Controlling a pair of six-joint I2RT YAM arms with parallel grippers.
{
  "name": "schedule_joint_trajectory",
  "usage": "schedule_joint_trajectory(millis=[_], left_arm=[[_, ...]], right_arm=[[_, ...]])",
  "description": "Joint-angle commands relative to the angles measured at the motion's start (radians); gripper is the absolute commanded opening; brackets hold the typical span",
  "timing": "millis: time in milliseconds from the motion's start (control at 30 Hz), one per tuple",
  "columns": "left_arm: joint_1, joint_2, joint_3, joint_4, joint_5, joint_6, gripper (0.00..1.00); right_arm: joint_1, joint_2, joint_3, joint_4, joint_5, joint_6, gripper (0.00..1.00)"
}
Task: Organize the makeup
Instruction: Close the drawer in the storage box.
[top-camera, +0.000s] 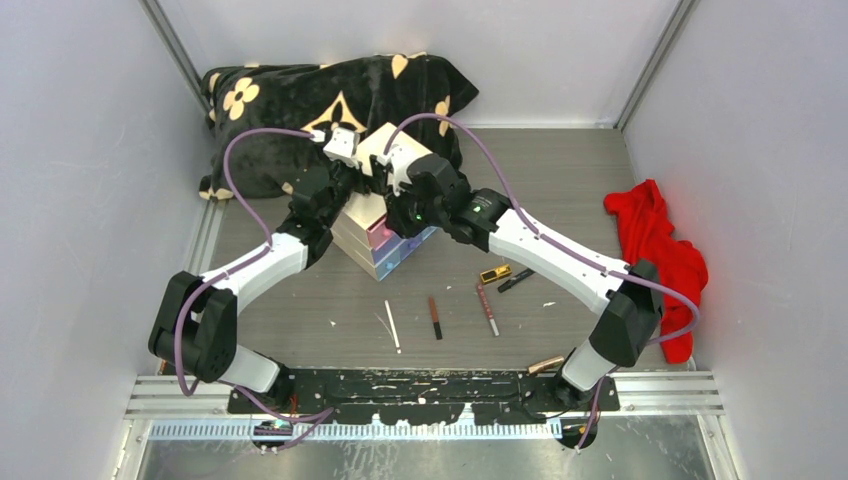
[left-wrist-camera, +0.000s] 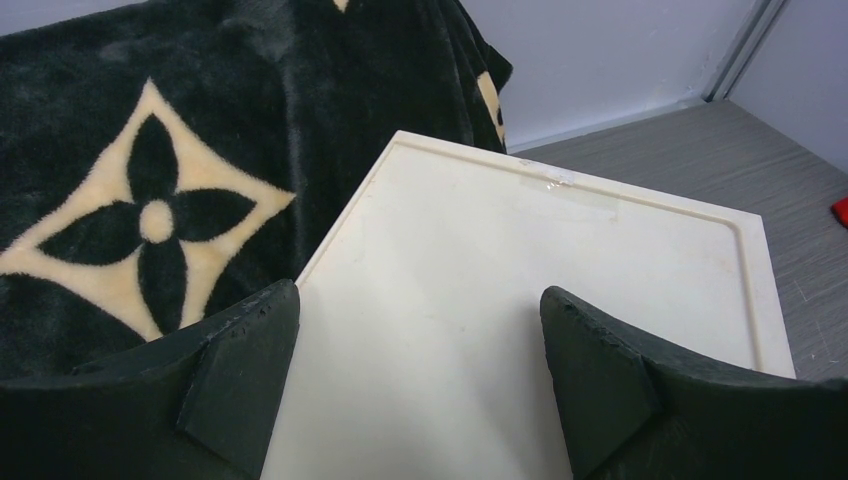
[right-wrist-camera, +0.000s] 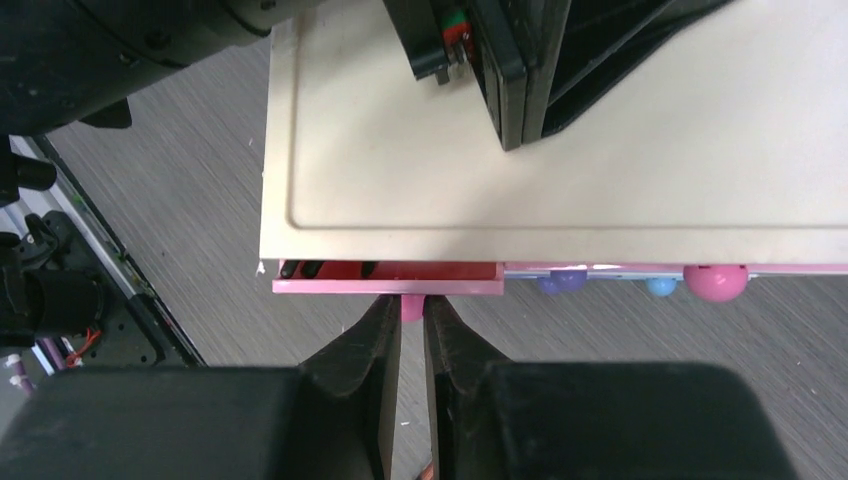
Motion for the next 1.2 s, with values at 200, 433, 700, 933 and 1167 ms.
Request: schedule_joint_trajectory(millis=[200,433,700,933,1167], left_arm=[[0.02,0.101,-0.104,-0.385,-0.066,-0.127,0.9],[0.02,0.101,-0.092,-0.4,-0.07,-0.121,0.92],[0.019,0.113,-0.076,-0.413,-0.073,-0.114,0.92],[0.011,0.123,-0.071,-0.416,-0.083,-0.11,0.93],[0.009,0.129,-0.068,-0.416,-0.085,-0.109,0.94]], right_arm=[[-0.008,0.001,0.053,0.164,0.027,-0.045,0.25],[-0.013,0.017,0.092,0.093,0.024,-0.043,0.27],[-0.013,-0.147,-0.129,0.051,0.138,-0.068,0.46],[-0.04,-0.174,-0.31,0.09,0.153,-0.108,0.49],[-0.067,-0.162,-0.381,0.2,0.138,-0.153,0.48]])
